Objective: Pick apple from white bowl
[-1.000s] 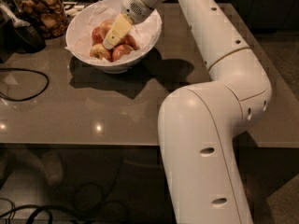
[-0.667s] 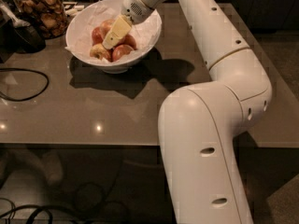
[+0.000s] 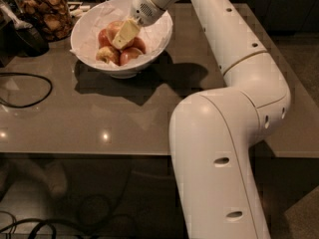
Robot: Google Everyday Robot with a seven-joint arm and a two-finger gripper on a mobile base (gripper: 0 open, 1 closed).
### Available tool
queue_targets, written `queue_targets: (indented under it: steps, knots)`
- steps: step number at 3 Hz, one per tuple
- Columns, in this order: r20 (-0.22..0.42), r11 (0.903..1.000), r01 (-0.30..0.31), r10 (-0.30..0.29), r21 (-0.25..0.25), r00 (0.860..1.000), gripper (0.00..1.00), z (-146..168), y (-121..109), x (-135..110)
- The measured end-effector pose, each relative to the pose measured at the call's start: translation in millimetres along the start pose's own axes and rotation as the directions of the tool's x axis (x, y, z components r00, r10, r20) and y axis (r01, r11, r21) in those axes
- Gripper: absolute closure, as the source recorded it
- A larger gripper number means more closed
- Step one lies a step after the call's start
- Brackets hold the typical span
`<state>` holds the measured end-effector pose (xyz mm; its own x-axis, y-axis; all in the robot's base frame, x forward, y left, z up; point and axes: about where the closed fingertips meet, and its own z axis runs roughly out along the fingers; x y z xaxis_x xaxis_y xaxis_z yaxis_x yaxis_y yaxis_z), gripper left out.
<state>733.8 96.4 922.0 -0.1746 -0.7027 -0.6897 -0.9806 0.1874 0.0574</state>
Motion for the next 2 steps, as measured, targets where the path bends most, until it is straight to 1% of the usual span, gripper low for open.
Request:
queue_targets:
  steps: [1, 2]
  knots:
    - [0.000, 1.0000, 0.000, 0.000, 0.000, 1.000, 0.88, 0.0, 0.0, 0.0]
    - [0.009, 0.9999, 0.002, -0.002, 0.013, 1.000, 1.00, -4.1, 1.3, -4.7]
